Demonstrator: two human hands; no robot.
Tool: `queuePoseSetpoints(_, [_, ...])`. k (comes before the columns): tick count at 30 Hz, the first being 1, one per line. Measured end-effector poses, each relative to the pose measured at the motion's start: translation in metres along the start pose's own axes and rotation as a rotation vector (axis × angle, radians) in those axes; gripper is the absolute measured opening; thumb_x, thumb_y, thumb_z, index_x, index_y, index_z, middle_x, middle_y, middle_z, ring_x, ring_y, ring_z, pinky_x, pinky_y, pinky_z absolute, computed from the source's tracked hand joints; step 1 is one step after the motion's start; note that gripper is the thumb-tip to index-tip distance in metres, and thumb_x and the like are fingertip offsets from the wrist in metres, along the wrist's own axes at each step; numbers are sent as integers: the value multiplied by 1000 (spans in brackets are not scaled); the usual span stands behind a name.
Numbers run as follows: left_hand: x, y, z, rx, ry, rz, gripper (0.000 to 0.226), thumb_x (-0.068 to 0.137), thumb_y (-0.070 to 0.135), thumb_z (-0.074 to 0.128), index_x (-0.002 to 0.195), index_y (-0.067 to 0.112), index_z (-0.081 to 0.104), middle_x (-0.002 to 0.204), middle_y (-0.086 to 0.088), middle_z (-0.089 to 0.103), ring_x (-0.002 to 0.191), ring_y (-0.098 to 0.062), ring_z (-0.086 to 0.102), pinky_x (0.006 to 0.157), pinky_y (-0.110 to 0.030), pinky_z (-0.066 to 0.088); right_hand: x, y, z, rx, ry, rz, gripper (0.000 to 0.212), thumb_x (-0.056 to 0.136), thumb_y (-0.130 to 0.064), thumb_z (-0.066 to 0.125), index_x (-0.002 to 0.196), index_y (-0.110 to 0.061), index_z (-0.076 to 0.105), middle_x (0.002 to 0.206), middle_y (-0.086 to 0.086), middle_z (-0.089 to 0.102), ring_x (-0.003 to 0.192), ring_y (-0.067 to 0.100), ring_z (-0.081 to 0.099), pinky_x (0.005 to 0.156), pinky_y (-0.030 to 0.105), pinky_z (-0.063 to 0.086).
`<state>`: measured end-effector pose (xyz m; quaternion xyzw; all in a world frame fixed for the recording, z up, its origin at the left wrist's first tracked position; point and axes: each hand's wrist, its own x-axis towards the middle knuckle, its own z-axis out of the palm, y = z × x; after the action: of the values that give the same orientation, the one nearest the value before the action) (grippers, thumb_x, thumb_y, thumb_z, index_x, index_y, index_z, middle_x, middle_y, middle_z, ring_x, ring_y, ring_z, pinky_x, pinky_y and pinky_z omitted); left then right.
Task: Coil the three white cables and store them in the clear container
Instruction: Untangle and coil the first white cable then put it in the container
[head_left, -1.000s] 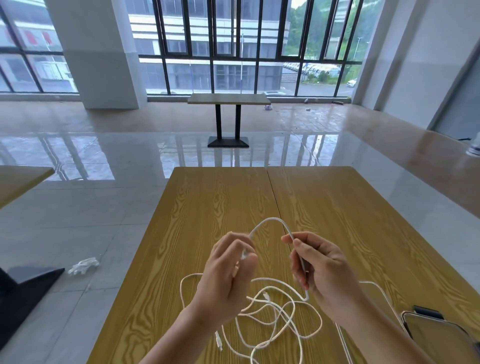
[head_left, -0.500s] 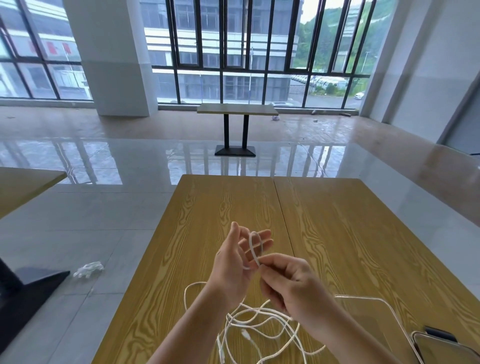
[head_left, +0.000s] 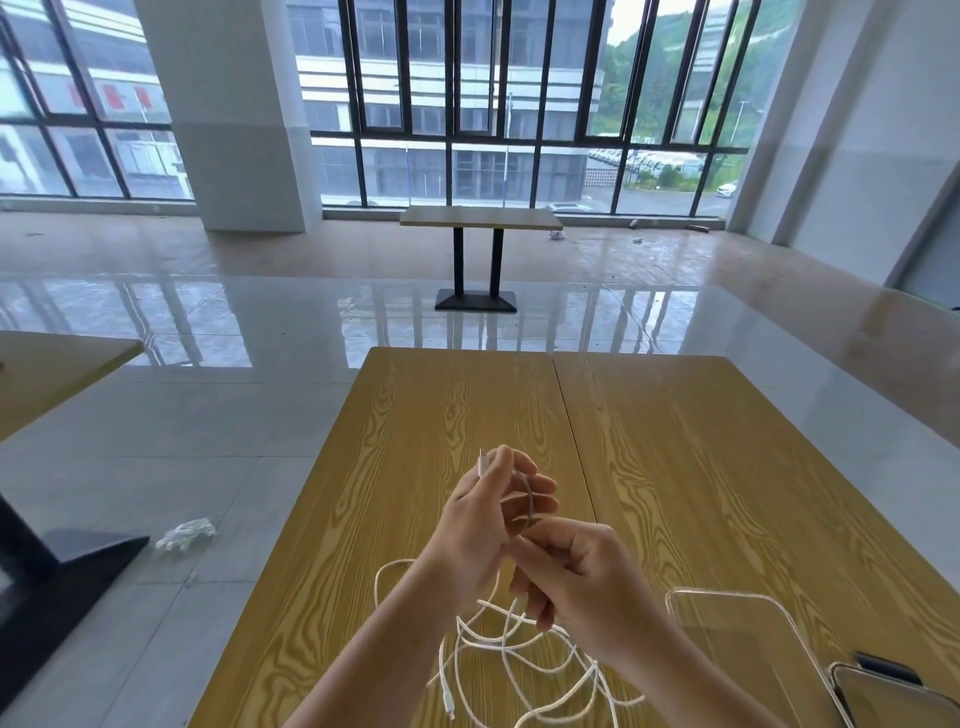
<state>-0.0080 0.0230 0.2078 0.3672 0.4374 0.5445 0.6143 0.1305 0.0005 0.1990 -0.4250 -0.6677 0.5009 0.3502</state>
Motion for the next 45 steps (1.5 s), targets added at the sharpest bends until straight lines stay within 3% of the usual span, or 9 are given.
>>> queuePoseSetpoints(9, [6, 46, -20, -37, 61, -44, 34, 104, 36, 41, 89, 12, 61, 79, -12, 68, 66, -22, 61, 54, -30, 44, -1, 7, -9, -571, -790, 144, 25, 105, -25, 46, 125, -31, 60, 118, -6, 72, 104, 4, 69, 98, 26, 52])
queuePoseSetpoints(14, [2, 63, -25, -67, -25, -23, 35, 103, 39, 43, 85, 15, 62, 81, -12, 66, 65, -21, 59, 53, -26, 41, 9, 0, 4, -843, -950, 227, 24, 100, -34, 50, 120, -42, 60, 110, -22, 67, 108, 2, 60, 95, 27, 43])
queuePoseSetpoints(20, [-4, 69, -34, 3, -150, -37, 41, 101, 44, 43, 78, 18, 65, 77, -8, 63, 62, -18, 56, 48, -25, 42, 37, 8, 6, -1056, -861, 215, 24, 103, -28, 47, 115, -19, 65, 108, 2, 68, 72, 10, 53, 65, 23, 43])
queuePoseSetpoints(22, [-6, 70, -39, 28, -169, -43, 42, 101, 44, 42, 77, 18, 64, 75, -7, 61, 62, -17, 55, 48, -25, 41, 45, 15, 2, -1091, -778, 203, 24, 104, -25, 44, 93, -14, 63, 92, 5, 63, 66, 14, 49, 59, 26, 41])
queuePoseSetpoints(24, [-7, 69, -44, 74, -179, -46, 40, 99, 47, 44, 79, 18, 64, 75, -6, 60, 62, -16, 53, 50, -25, 40, 52, 20, -3, -1160, -665, 160, 32, 103, -23, 42, 73, -20, 50, 79, -1, 56, 62, 15, 47, 58, 27, 43])
queuePoseSetpoints(27, [-7, 67, -48, 154, -168, -48, 42, 93, 53, 47, 77, 19, 65, 73, -5, 59, 62, -16, 49, 52, -26, 37, 60, 26, -13, -1240, -523, 102, 29, 102, -22, 42, 75, -21, 49, 80, -2, 57, 71, 19, 53, 69, 31, 49])
queuePoseSetpoints(35, [-5, 57, -52, 228, -53, -25, 45, 100, 48, 41, 79, 16, 64, 70, -4, 61, 62, -15, 52, 55, -26, 39, 67, 31, -34, -1020, -238, 127, 37, 102, -20, 42, 66, -19, 53, 66, -1, 55, 54, 13, 47, 52, 27, 43])
queuePoseSetpoints(40, [0, 47, -55, 282, 43, -1, 39, 104, 38, 39, 92, 13, 66, 73, -4, 64, 69, -16, 59, 65, -29, 46, 64, 20, -44, -772, -156, 154, 27, 102, -24, 50, 85, -14, 69, 71, 2, 70, 57, 9, 61, 62, 30, 59])
queuePoseSetpoints(45, [1, 41, -57, 216, 177, -10, 36, 105, 34, 41, 95, 10, 66, 73, -4, 64, 80, -21, 62, 82, -38, 51, 56, 0, -44, -428, -109, 172, 21, 103, -22, 51, 94, -18, 69, 63, -1, 68, 56, 9, 65, 62, 23, 57])
